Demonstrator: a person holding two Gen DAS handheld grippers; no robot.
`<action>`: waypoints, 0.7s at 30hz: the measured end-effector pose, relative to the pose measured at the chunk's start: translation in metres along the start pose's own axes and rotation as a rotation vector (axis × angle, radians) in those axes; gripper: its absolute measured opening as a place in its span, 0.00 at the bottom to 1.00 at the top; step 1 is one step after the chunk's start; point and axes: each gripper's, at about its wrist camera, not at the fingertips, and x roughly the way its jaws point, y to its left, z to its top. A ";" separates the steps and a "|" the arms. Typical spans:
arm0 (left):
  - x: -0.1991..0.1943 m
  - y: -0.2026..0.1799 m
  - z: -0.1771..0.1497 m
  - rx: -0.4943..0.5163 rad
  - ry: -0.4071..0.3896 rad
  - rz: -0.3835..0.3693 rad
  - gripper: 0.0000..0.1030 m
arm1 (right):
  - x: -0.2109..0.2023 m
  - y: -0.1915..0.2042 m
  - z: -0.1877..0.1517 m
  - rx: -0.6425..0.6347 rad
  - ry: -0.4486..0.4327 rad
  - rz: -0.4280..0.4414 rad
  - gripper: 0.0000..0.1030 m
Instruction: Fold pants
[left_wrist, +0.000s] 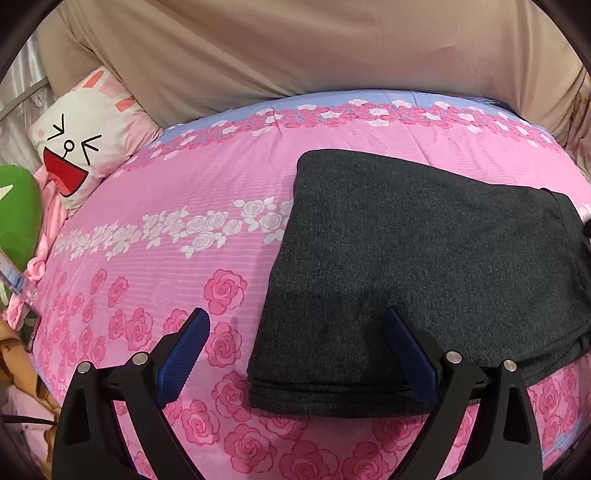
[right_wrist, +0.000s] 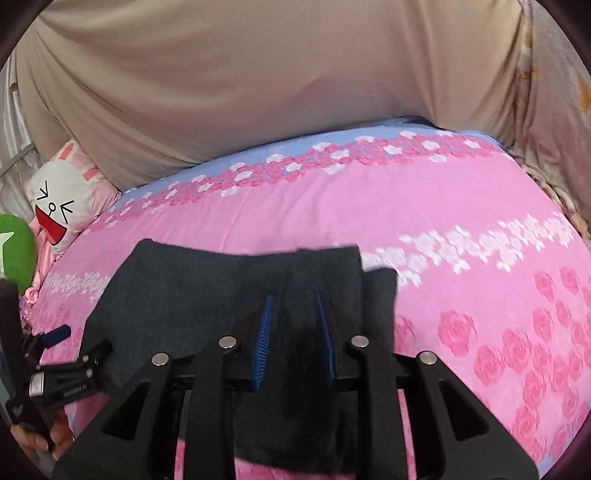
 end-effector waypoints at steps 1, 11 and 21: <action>0.001 -0.001 0.000 0.001 0.002 0.002 0.91 | -0.004 -0.006 -0.005 0.024 0.001 0.004 0.23; 0.002 0.002 0.000 -0.025 0.003 -0.011 0.92 | 0.045 -0.026 0.030 0.070 0.074 0.051 0.57; 0.001 0.012 0.003 -0.044 -0.005 -0.025 0.92 | 0.019 -0.004 0.047 -0.065 -0.013 0.046 0.07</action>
